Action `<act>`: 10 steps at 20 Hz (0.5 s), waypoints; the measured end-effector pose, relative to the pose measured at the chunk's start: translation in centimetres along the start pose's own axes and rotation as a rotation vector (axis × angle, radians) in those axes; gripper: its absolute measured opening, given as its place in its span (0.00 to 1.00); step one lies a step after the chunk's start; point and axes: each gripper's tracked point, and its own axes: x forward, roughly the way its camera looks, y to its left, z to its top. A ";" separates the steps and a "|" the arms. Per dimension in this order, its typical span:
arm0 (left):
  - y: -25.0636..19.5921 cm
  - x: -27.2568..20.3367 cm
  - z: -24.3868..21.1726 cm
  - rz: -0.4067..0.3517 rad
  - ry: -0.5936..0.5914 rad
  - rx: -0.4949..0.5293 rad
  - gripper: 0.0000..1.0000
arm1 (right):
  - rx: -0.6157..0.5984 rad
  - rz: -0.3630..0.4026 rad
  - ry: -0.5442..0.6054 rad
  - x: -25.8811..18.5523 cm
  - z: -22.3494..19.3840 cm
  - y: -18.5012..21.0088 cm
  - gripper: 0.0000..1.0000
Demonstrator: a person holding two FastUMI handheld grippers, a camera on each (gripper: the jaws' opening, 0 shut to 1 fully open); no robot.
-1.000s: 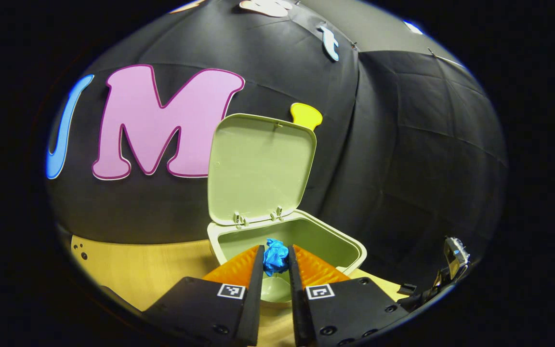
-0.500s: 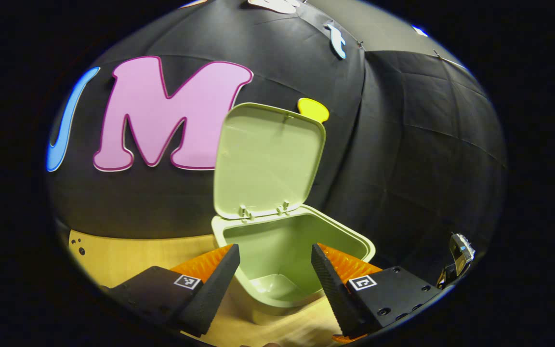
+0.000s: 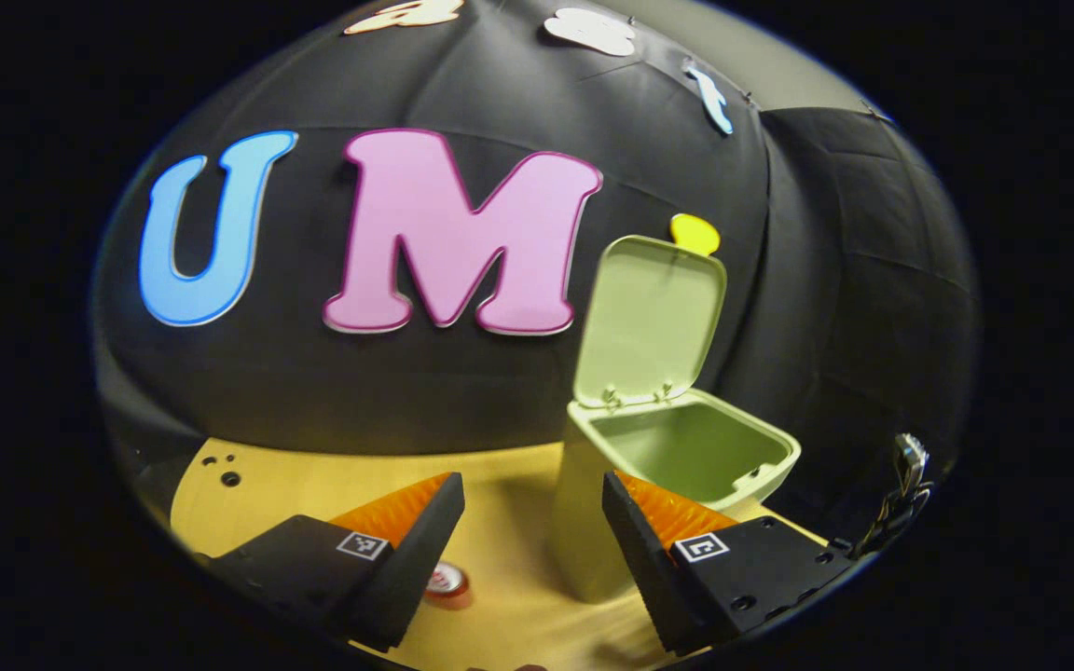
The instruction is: Press the lid of the desktop garbage bin to open it, pick up the crumpled paper on the desktop and throw it into the bin, then pick up the pop can on the desktop and drop it into the bin, and finally close the garbage bin lid.
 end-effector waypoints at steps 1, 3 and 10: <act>1.5 -1.3 -0.5 0.028 0.000 -0.014 0.96 | -0.006 0.009 0.003 0.3 0.0 0.7 0.99; 4.2 -4.3 -2.0 0.086 0.009 -0.011 0.95 | -0.027 0.027 0.009 0.7 -0.2 2.0 0.99; 11.1 -11.9 -8.3 0.243 0.098 -0.012 0.96 | -0.093 0.092 0.026 3.2 -0.2 7.2 0.99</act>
